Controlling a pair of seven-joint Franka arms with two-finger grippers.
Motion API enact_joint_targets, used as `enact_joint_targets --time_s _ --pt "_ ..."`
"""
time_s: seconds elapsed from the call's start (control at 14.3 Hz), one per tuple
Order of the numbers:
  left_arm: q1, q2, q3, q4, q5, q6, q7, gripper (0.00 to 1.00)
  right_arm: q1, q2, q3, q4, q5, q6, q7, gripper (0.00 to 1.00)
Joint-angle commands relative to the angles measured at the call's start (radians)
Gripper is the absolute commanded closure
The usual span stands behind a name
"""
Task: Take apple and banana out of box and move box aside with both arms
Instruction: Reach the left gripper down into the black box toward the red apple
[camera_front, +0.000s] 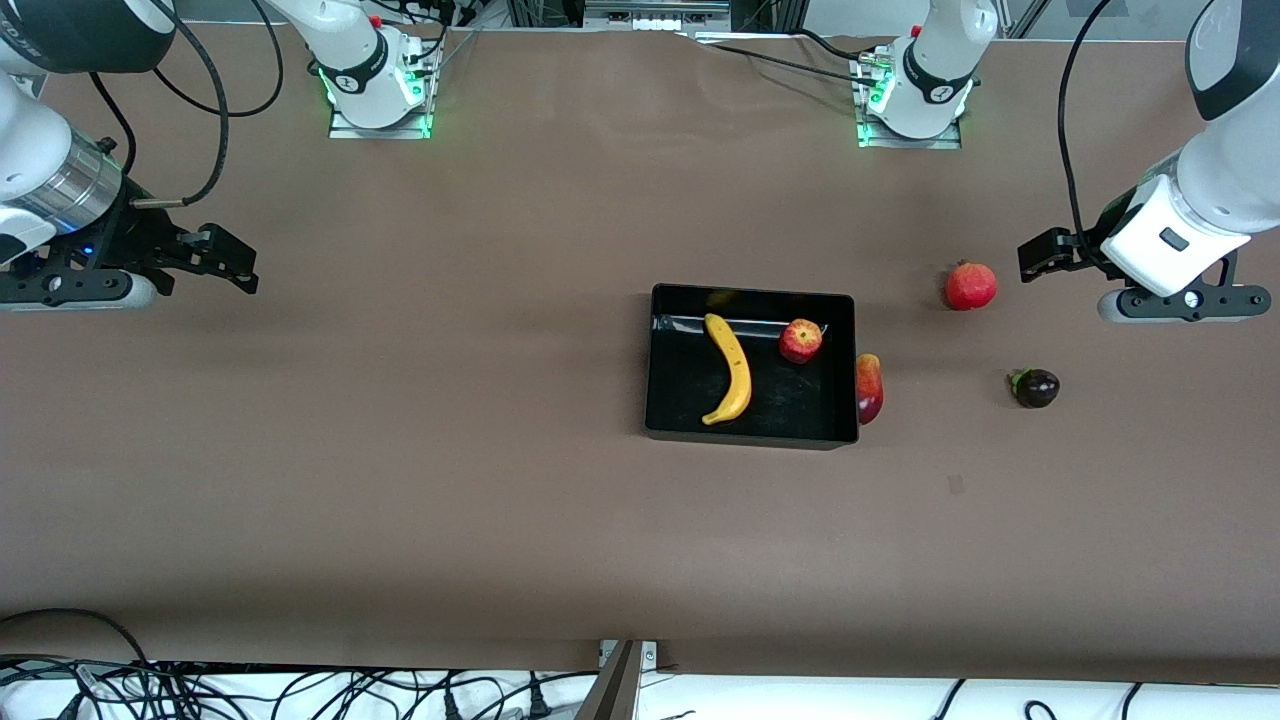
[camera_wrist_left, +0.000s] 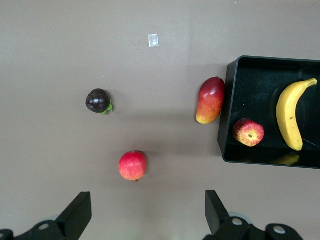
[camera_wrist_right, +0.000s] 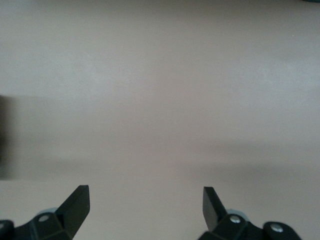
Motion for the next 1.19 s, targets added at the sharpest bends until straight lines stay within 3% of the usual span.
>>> enact_joint_targets --time_s 0.0,0.21,0.35,0.7,0.91,1.12 --pt "0.008 0.018 0.0 0.019 -0.078 -0.025 0.008 0.0 0.004 0.006 0.001 0.015 -0.004 -0.003 0.012 0.0" --pt "0.008 0.079 0.005 0.086 -0.084 -0.024 0.018 0.0 0.004 0.006 0.001 0.015 -0.006 0.001 0.012 0.0" --pt "0.005 0.088 -0.004 0.082 -0.084 -0.021 0.015 0.0 0.004 0.006 0.001 0.016 -0.004 0.003 0.012 0.0" --pt "-0.116 0.209 -0.015 0.082 -0.084 0.022 -0.084 0.0 0.004 0.007 0.001 0.016 -0.003 0.004 0.012 0.0" --pt "-0.187 0.26 -0.015 0.03 -0.084 0.126 -0.118 0.0 0.004 0.006 0.001 0.016 -0.003 0.004 0.012 0.0" --pt "-0.245 0.278 -0.015 -0.097 -0.081 0.288 -0.208 0.0 0.004 0.006 0.001 0.016 -0.003 0.004 0.012 0.0"
